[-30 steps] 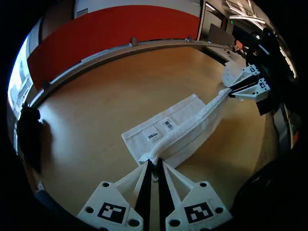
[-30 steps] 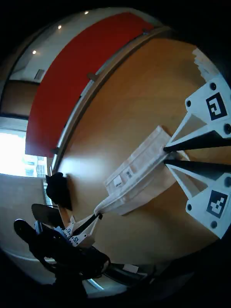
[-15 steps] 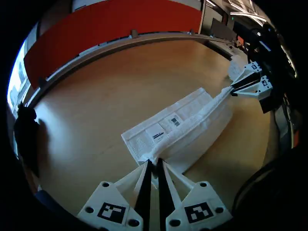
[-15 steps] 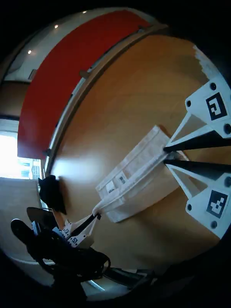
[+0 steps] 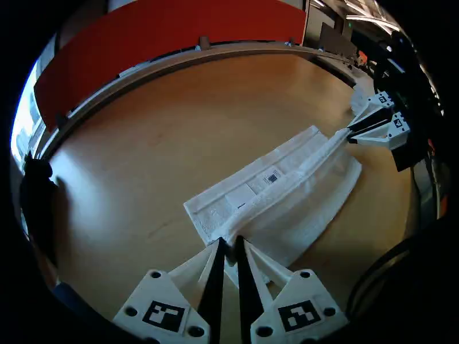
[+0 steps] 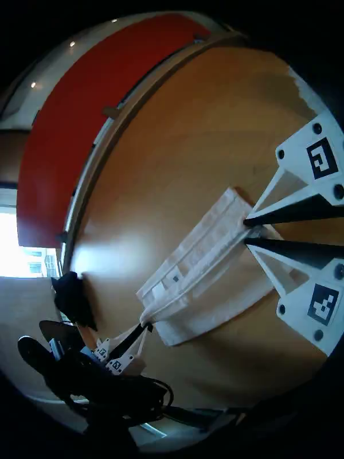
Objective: Fold towel
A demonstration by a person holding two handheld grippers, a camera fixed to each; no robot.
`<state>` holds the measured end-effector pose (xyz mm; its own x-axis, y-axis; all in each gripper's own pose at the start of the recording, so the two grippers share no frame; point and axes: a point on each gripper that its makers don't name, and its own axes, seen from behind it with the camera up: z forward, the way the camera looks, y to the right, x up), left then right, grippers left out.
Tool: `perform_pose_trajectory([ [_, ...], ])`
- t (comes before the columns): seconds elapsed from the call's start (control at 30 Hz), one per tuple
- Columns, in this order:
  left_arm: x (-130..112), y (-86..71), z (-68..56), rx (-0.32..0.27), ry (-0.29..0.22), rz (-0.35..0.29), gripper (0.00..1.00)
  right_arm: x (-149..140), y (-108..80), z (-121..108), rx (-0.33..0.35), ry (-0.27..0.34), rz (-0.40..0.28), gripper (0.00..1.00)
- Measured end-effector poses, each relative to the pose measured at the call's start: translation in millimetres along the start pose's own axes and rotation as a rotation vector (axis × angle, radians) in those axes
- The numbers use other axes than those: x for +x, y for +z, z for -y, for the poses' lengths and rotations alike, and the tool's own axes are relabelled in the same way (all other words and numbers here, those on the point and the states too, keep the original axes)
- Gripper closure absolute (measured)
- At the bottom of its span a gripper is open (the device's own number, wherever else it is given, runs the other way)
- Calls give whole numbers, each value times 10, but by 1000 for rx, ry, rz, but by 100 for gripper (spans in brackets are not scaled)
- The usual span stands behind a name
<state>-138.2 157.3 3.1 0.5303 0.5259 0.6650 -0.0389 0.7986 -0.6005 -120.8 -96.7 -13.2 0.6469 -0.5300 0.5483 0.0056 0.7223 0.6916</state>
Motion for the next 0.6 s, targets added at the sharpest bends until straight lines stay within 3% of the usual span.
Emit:
perform_pose_trajectory([
  [0.3, 14, 112, 75, 15, 11, 6, 77, -33, 105, -77, -19, 24, 7, 80],
  [0.6, 36, 177, 139, 28, 24, 17, 65, -70, 184, -174, -45, 45, 16, 69],
])
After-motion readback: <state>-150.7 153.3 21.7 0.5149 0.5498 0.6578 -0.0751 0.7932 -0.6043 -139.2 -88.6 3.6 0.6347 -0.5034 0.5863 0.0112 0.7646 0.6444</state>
